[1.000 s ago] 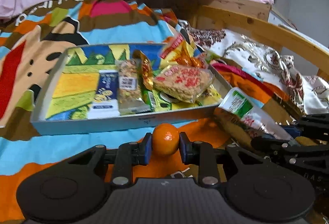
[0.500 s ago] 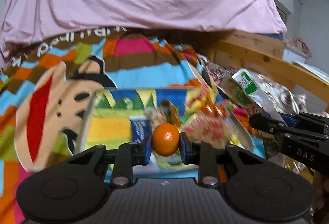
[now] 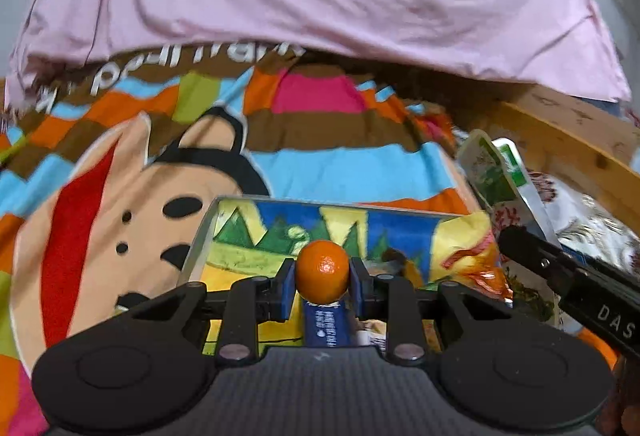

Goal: Organize snacks
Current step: 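Lift and carry the tangerine and milk pack over the tray with both tools, then open both tools to release the tangerine and milk pack into the tray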

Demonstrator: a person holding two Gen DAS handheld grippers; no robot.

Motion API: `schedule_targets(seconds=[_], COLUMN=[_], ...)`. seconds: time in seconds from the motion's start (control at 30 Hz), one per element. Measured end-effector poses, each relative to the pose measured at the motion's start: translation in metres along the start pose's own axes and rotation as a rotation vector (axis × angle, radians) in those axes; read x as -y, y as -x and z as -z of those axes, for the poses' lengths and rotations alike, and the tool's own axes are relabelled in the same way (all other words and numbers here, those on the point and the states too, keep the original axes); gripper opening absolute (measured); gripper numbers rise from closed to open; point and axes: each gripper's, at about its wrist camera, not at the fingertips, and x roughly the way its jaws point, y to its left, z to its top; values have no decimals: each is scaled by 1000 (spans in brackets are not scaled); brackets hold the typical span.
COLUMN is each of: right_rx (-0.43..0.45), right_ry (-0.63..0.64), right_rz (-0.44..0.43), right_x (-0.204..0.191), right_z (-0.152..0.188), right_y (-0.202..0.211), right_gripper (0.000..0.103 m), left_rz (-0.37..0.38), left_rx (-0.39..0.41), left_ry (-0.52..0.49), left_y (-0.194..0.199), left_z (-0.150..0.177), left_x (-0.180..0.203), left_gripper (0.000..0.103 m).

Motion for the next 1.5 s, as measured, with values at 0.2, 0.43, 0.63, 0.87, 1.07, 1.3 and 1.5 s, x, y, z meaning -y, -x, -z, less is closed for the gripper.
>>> schedule_targets(seconds=[0.2, 0.43, 0.63, 0.87, 1.07, 1.3, 1.5], right_rx=[-56, -104, -136, -151, -154, -157, -167], right_ry=[-29, -48, -64, -67, -70, -68, -39], right_rz=[4, 16, 16, 16, 16, 17, 29], right_x=[7, 13, 16, 16, 16, 17, 14], right_z=[14, 22, 26, 28, 27, 28, 28], right_y=[-21, -33, -38, -41, -41, -42, -42], right_gripper=[30, 30, 32, 33, 34, 39, 49], left_rz=[-58, -93, -110, -118, -120, -122, -130], left_rx=[-50, -84, -101, -117, -117, -118, -129], left_ry=[100, 122, 120, 126, 126, 128, 142], left_y=[-35, -53, -60, -66, -66, -66, -66], left_z=[9, 20, 25, 30, 30, 30, 32], left_x=[-18, -24, -21, -18, -18, -18, -20], left_gripper=[30, 30, 30, 30, 30, 30, 35])
